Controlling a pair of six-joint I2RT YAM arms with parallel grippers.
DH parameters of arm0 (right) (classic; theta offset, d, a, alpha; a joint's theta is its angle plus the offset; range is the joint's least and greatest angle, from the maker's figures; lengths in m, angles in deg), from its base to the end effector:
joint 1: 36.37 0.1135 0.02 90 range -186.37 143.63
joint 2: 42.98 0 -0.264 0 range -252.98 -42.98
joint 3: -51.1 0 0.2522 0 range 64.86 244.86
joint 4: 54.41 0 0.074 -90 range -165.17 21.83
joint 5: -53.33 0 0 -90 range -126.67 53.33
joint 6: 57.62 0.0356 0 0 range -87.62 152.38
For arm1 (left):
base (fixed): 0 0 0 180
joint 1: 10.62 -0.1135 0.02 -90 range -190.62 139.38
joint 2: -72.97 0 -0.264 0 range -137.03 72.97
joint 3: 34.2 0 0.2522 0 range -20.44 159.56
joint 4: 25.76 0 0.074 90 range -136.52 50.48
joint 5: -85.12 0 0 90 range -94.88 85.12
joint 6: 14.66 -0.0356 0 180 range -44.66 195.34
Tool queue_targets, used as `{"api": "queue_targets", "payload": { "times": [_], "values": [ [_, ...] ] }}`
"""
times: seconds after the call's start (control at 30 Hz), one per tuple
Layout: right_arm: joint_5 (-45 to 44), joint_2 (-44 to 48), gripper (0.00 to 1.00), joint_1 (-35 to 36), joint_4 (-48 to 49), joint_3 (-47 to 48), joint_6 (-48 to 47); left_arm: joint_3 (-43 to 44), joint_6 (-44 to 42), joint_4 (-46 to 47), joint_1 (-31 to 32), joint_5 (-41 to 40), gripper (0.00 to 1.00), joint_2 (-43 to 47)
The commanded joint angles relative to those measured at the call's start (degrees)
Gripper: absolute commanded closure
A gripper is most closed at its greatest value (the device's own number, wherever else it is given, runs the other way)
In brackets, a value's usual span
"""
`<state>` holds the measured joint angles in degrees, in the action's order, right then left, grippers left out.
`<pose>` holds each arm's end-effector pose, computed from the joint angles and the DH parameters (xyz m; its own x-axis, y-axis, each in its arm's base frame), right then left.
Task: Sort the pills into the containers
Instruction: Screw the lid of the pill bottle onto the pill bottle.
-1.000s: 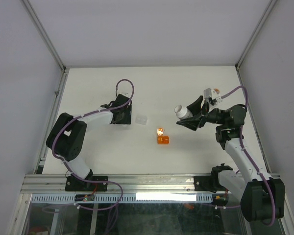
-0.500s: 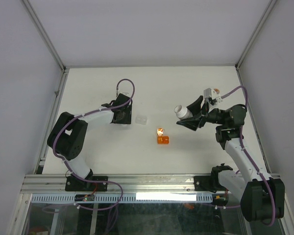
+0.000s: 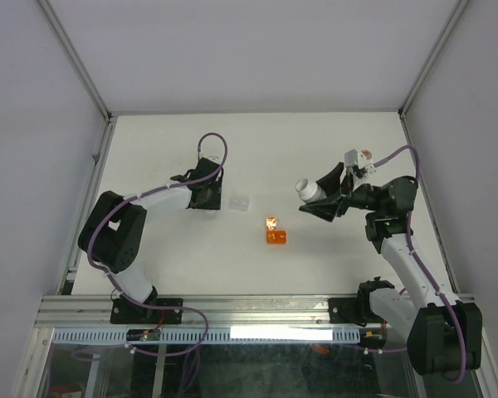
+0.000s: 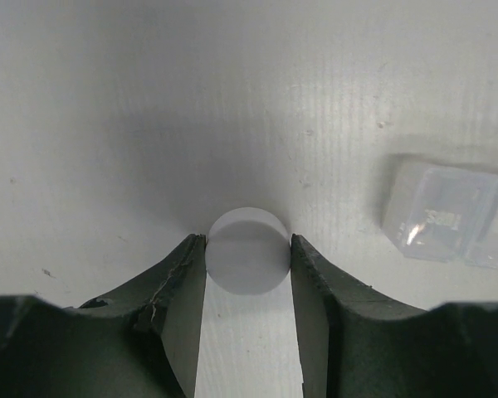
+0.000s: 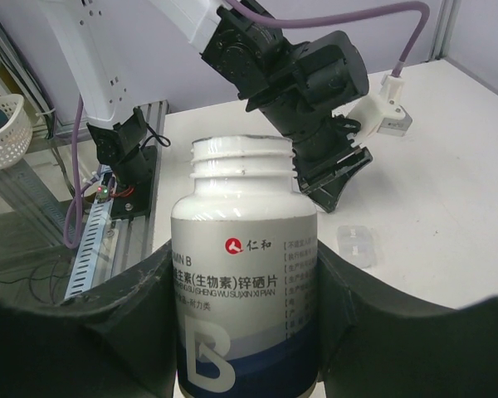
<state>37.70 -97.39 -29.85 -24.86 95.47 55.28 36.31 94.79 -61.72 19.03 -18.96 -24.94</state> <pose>0.1883 0.0560 0.3121 -0.0572 0.0990 -0.9934 -0.9881 0.1369 0.0705 0.2901 -0.1552 0.1619 -0.8607 0.1183 -0.4952 0.1044 0.9930 0.0557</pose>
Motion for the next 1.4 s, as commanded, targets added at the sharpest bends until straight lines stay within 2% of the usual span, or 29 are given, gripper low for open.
{"api": "queue_targets", "payload": {
  "times": [0.0,0.1,0.17,0.2,0.27,0.3,0.37,0.43,0.53,0.6,0.7,1.0,1.37],
  "values": [
    [1.55,0.17,1.0,-0.55,-3.93,3.14,-5.33,-0.75,0.03,3.29,0.76,7.01,0.75,9.12],
    [3.18,0.29,1.0,-0.78,-10.55,4.2,-11.12,-4.9,1.77,9.25,0.76,17.02,0.75,17.77],
    [4.28,0.19,1.0,-0.81,-17.56,5.91,-16.66,-9.11,3.87,16.4,0.7,25.99,0.76,23.89],
    [4.71,0.04,1.0,-0.8,-22.21,7.07,-20.05,-12.04,5.52,21.31,0.68,31.01,0.76,26.86],
    [5.21,-0.17,1.0,-0.79,-31.3,10.07,-21.17,-16.65,10.67,32.64,0.73,40.66,0.76,30.9],
    [5.96,-0.17,1.0,-0.76,-34.73,11.03,-28.93,-18.37,13.94,39.22,0.69,45.63,0.76,31.93],
    [6.44,-0.04,1.0,-0.74,-39.76,12.59,-32.52,-20.99,23.0,52.5,0.83,53.63,0.76,31.6],
    [6.55,0.22,1.0,-0.74,-44.3,13.94,-35.78,-22.91,31.27,65.98,1.02,58.03,0.76,29.62],
    [5.99,0.67,1.0,-0.79,-49.34,15.26,-39.3,-23.87,41.6,84.07,1.96,60.88,0.76,25.26],
    [5.59,1.03,1.0,-0.78,-51.37,15.71,-40.54,-23.17,45.06,89.72,2.81,61.58,0.76,22.5],
    [5.89,1.32,1.0,-0.78,-52.27,15.86,-41.17,-21.75,47.17,93.86,3.92,61.27,0.77,19.37],
    [5.74,1.67,1.0,0.14,-53.17,15.91,-41.42,-19.37,47.16,95.32,5.28,58.93,0.77,16.63],
    [5.47,1.85,1.0,0.86,-53.59,15.92,-41.84,-17.49,42.14,87.46,6.71,56.14,0.77,17.78]
  ]
}}
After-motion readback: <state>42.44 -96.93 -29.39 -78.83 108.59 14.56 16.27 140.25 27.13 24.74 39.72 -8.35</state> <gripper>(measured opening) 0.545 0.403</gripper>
